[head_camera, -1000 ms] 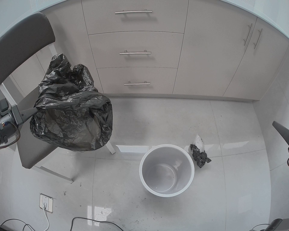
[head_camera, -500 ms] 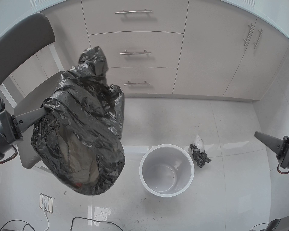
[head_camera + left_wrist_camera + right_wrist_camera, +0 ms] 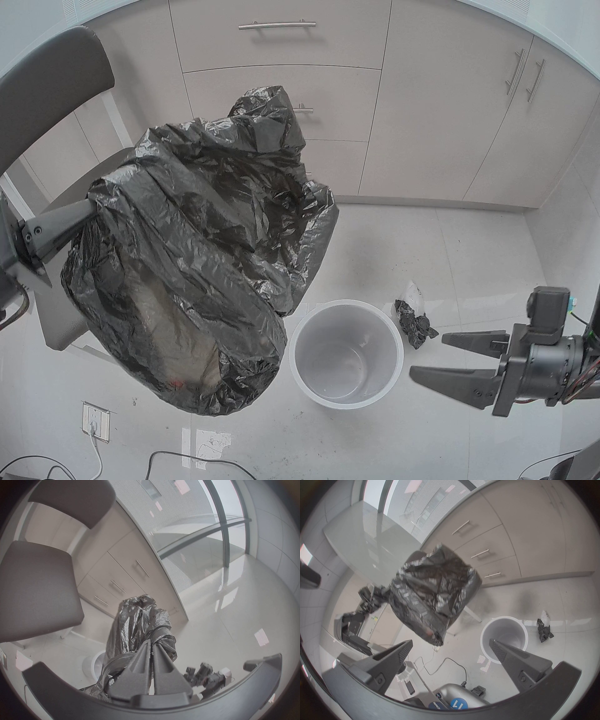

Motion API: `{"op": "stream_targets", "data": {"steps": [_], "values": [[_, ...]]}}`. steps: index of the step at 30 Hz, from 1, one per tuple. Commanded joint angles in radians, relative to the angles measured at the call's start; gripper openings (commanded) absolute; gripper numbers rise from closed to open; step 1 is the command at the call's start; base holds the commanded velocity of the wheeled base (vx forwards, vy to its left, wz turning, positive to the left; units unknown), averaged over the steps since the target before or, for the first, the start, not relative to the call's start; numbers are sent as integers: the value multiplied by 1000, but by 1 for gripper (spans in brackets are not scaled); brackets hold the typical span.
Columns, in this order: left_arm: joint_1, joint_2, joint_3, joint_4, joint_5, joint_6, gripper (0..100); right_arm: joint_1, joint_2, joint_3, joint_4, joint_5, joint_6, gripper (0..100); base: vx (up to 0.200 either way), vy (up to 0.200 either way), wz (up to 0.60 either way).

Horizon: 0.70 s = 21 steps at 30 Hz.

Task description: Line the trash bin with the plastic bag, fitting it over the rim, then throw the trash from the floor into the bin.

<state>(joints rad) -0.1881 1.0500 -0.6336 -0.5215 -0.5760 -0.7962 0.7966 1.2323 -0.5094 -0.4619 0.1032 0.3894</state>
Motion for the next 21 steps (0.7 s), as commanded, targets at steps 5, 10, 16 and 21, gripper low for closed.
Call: {"op": "stream_targets", "data": {"steps": [5,10,16,21], "values": [[-335,68,-58,1,409,-26,0,199,283,-47,-77,-122,-44,100,0,0,0],[-413,108,-69,0,521,-25,0,230,397,-84,-153,-135,-44,100,0,0,0],[-507,159,-74,1,619,-25,0,240,628,-228,-265,-263,-35,100,0,0,0],[-507,156,-74,0,616,-25,0,234,751,-305,-359,-342,-37,100,0,0,0]]}}
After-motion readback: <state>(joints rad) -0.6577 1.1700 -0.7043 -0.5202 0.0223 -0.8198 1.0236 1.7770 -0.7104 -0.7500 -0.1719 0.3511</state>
